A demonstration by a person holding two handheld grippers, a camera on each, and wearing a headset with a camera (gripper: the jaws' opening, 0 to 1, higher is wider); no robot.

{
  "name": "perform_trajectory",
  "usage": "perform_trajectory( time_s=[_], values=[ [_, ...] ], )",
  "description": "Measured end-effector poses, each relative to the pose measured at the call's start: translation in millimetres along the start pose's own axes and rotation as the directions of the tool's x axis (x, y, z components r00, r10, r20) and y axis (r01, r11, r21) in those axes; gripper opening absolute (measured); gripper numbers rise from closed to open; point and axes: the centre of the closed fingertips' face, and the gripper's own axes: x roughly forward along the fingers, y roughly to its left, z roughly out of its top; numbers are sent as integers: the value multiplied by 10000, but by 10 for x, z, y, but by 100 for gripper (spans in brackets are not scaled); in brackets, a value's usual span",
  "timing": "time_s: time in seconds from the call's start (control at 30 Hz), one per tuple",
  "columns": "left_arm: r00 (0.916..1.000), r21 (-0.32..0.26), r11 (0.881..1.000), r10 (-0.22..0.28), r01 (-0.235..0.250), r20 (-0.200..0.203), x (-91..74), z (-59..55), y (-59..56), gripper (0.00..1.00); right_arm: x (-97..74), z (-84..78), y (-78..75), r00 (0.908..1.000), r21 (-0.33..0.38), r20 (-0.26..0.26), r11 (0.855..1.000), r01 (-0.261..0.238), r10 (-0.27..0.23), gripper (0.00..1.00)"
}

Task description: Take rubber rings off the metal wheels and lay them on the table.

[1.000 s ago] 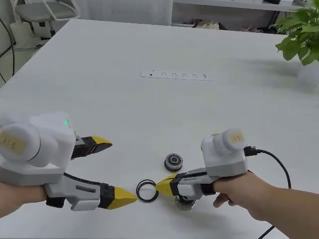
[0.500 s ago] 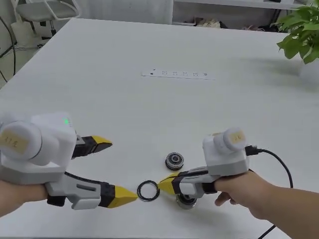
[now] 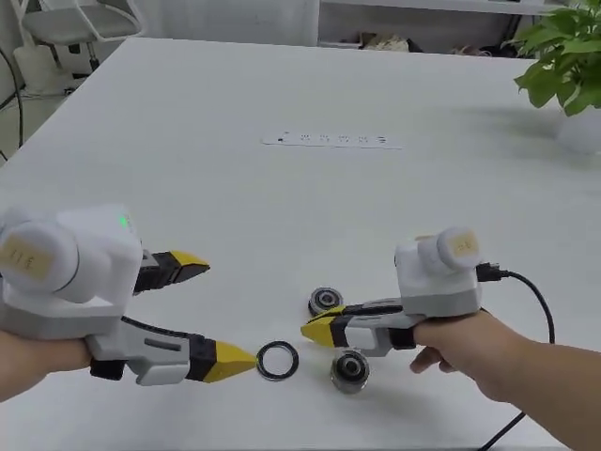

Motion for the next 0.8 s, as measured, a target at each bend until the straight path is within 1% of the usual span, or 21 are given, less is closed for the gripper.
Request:
perform_trajectory(
  time_s=[0.07,0.17,0.37,0.53,0.73,0.8],
  values=[
    [10000,10,10000,6,-6,7,7,13,10,71,-22,31,-22,9999,-6,124,10000,72,-72,7],
    [10000,73,10000,25,-25,9,34,55,41,71,-82,116,-71,9987,50,454,9997,237,-239,8],
    [9999,94,10000,26,-27,119,74,157,92,71,-160,205,-160,9958,2,749,9986,528,-527,11],
    [9998,137,9999,63,-65,184,111,233,153,70,-239,288,-240,9912,-42,1069,9969,792,-783,13],
    [9997,-19,10000,55,-54,221,173,288,232,69,-323,318,-329,9865,-140,1227,9937,1113,-1087,16],
    [9998,-29,10000,25,-25,214,207,302,239,69,-355,322,-369,9845,-140,1289,9925,1215,-1187,17]
  ],
)
